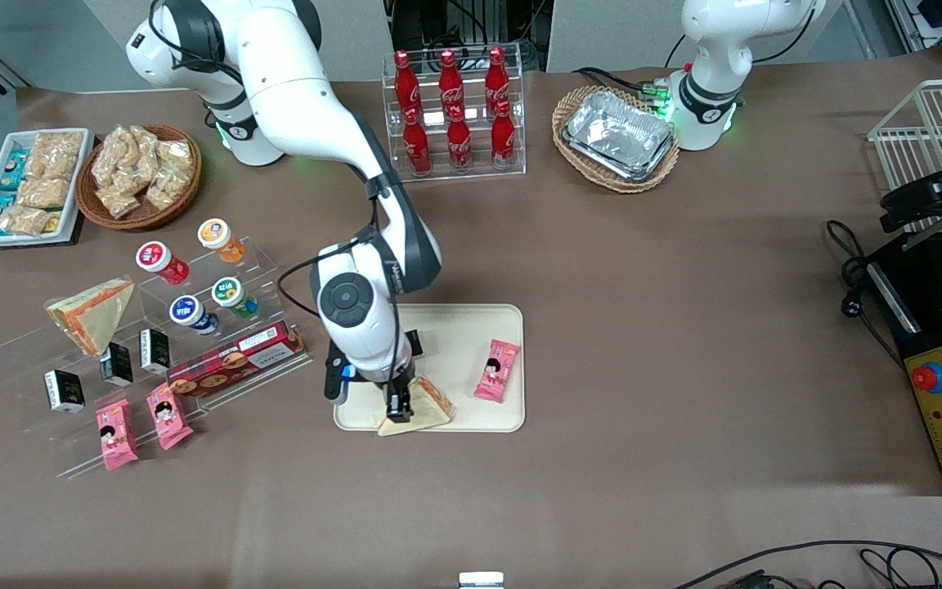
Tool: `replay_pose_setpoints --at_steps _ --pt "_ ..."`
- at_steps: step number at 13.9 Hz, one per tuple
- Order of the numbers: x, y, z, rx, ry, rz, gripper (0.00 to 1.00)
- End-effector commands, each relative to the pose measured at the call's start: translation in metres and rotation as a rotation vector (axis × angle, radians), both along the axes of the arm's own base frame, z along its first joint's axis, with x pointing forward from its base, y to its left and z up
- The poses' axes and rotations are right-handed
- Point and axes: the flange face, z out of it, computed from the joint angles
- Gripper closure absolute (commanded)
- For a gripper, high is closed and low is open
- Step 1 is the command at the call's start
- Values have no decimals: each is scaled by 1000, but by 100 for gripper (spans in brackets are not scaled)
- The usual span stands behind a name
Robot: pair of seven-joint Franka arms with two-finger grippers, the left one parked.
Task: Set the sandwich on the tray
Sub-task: 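Lower the sandwich onto the white tray beside the black card, then open the right gripper to release the sandwich on the tray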
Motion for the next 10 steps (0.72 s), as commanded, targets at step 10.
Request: replay_pose_setpoints --at_steps 10 --pt "-1 -99 174 40 89 325 1"
